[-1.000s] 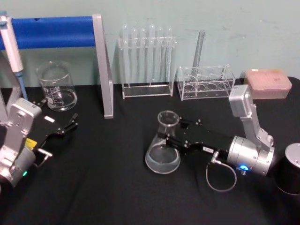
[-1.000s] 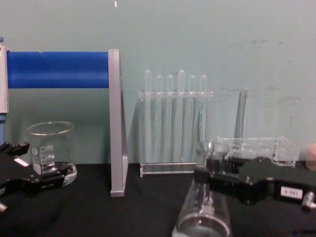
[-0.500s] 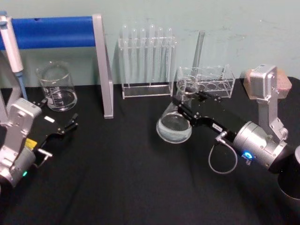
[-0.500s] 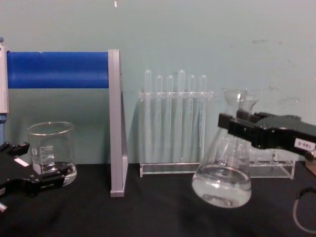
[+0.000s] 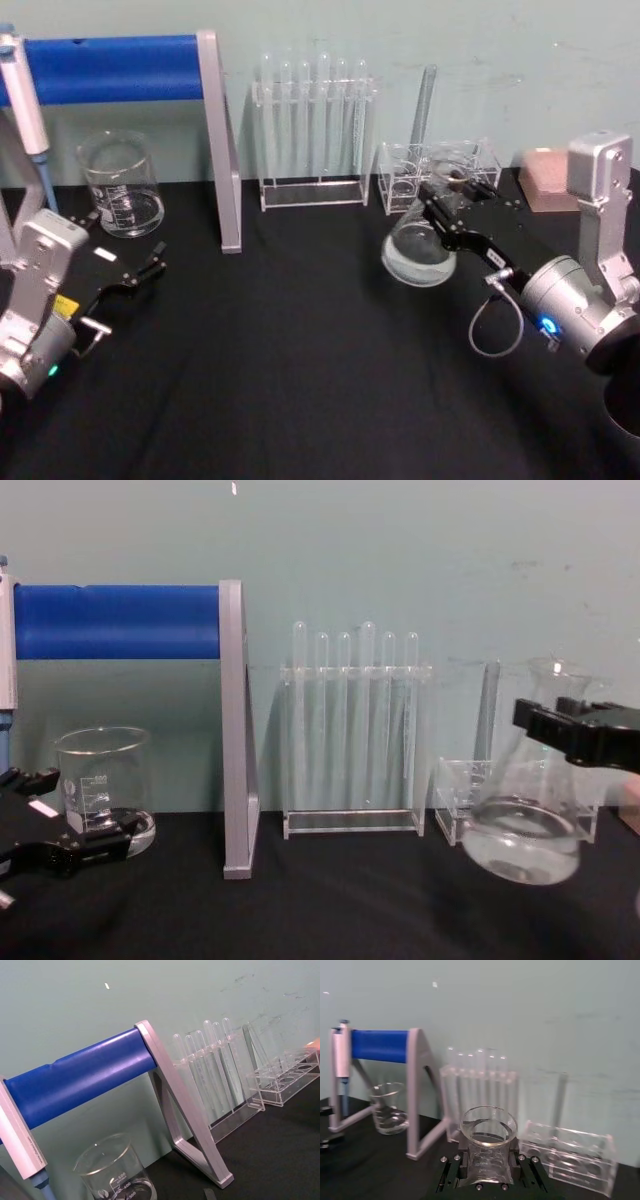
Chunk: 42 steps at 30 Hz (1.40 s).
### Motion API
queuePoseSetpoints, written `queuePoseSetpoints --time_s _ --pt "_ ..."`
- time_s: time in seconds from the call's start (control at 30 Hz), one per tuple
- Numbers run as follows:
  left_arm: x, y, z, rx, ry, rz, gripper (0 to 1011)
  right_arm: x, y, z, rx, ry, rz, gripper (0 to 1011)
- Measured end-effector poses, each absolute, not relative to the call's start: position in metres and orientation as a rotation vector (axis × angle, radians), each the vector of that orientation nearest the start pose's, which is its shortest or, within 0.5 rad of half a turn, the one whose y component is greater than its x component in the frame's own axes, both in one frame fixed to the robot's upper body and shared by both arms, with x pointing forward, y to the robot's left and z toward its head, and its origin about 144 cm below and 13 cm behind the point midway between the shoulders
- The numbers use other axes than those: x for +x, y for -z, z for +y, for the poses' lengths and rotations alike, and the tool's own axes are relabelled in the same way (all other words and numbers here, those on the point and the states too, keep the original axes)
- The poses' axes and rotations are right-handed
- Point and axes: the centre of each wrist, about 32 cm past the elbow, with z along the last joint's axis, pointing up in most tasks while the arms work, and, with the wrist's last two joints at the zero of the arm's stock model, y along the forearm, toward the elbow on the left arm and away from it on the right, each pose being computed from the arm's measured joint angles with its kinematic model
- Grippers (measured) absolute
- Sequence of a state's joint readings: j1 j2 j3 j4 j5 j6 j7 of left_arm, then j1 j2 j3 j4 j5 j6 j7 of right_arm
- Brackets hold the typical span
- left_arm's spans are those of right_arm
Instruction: Grasp the erlenmeyer flask with one hand, shake it three times, then place it back.
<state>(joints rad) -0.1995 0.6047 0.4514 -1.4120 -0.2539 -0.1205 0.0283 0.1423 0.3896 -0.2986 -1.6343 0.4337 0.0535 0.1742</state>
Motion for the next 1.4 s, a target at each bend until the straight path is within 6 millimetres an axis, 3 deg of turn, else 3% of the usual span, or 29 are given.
queuePoseSetpoints --time_s 0.73,1.4 --pt "0.489 -1.14 0.31 0.304 -1.248 -0.285 1001 0.478 -1.191 -0.24 0.001 1.189 -0.007 457" --pt "0.489 -1.14 0.31 0.305 -1.248 -0.285 1001 0.494 -1.189 -0.194 -0.019 0.84 -0.02 457"
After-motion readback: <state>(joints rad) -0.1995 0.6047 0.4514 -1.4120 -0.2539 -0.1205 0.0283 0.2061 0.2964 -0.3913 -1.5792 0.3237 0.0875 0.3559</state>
